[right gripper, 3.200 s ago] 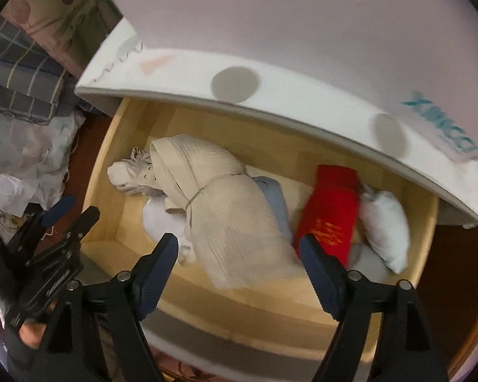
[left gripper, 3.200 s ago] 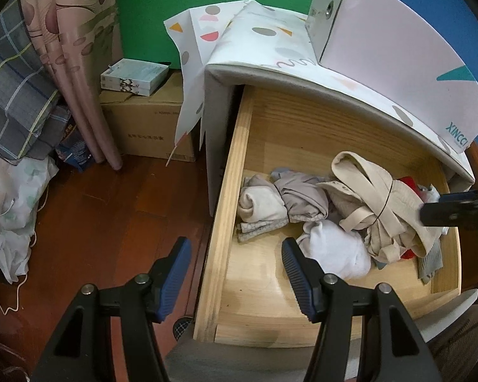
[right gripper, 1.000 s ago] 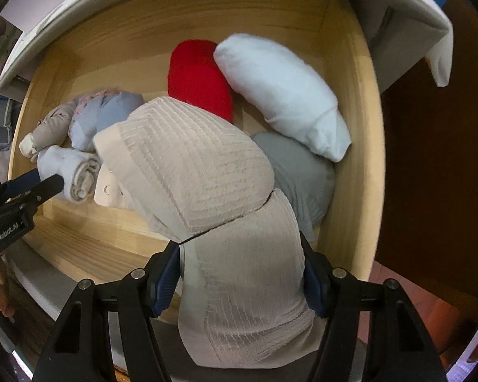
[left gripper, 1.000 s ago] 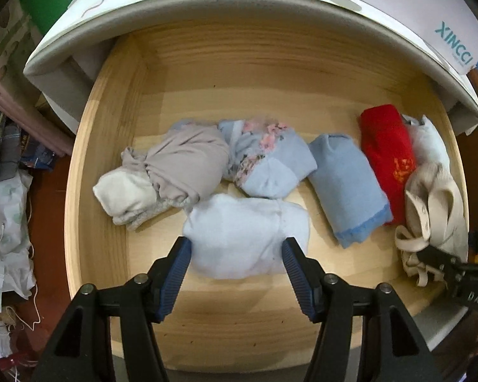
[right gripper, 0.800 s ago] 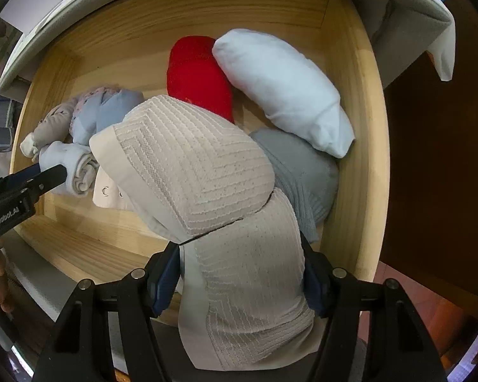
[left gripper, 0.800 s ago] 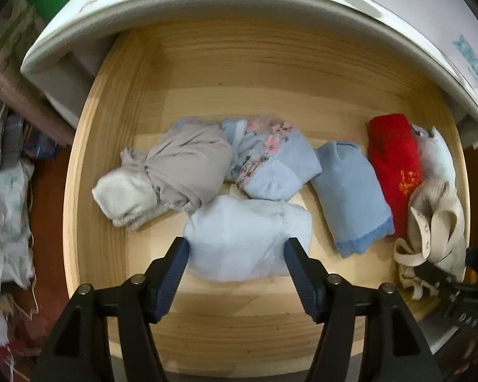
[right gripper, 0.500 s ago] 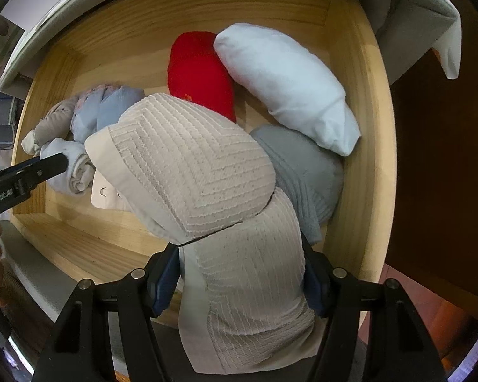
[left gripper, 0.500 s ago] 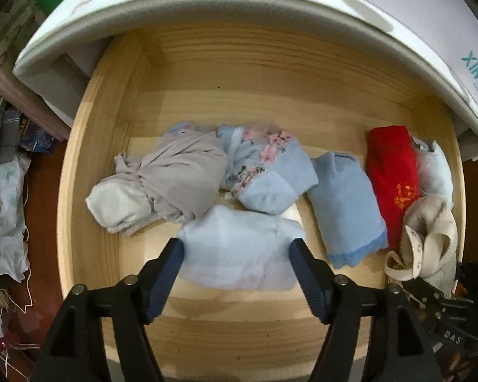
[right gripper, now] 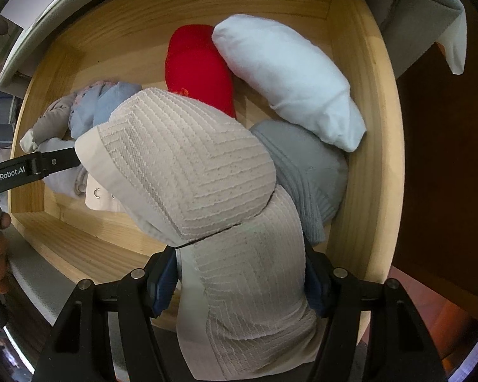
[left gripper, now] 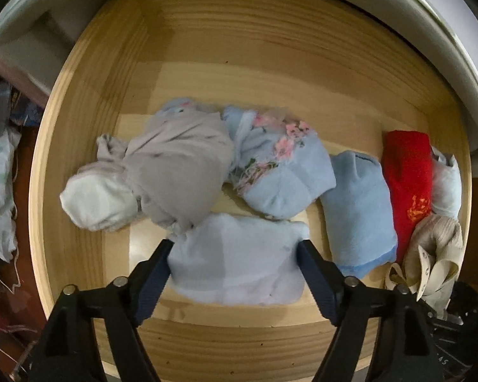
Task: Take underwear out of drawer
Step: 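Grasp the white bundle with the left tool while the right tool holds the beige garment, then lift the white bundle from the drawer into the white box with the left tool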
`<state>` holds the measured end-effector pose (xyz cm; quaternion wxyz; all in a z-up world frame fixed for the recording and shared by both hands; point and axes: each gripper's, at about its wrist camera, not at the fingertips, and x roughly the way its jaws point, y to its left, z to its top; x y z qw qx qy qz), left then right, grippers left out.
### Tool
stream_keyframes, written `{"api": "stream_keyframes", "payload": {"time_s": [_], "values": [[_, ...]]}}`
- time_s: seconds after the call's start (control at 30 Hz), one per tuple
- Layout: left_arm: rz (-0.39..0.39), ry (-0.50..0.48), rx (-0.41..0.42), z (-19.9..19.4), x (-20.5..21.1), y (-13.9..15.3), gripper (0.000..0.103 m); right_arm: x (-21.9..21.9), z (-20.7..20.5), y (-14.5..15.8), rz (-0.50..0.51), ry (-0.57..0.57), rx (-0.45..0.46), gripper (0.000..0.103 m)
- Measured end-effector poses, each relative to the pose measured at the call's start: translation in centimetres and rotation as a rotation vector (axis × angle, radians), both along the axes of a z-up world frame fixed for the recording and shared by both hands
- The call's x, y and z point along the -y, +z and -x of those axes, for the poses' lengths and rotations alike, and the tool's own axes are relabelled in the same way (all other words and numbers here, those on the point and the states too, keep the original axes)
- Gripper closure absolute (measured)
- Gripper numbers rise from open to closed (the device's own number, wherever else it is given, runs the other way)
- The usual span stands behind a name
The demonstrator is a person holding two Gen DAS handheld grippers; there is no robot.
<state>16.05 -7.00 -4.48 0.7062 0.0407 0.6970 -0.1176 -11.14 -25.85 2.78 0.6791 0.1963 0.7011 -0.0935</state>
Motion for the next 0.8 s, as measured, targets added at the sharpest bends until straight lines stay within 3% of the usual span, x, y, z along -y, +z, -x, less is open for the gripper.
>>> {"api": "stream_keyframes", "payload": {"time_s": [0.33,0.53,0.8], "values": [[0.04,-0.02,0.044,2.1,-2.3,1.8,0.057,-1.0,0.0,-0.3,0.026,0.006,-0.006,0.04],[0.059,-0.029,0.074,3.7,-3.4,3.8,0.059,-1.6,-0.1,-0.7,0.034,0.005,-0.007,0.04],[0.097,-0.082,0.148,5.2,-4.3,8.7,0.059,-2.0,-0.2,-0.8,0.044,0.01,-0.007,0.04]]}}
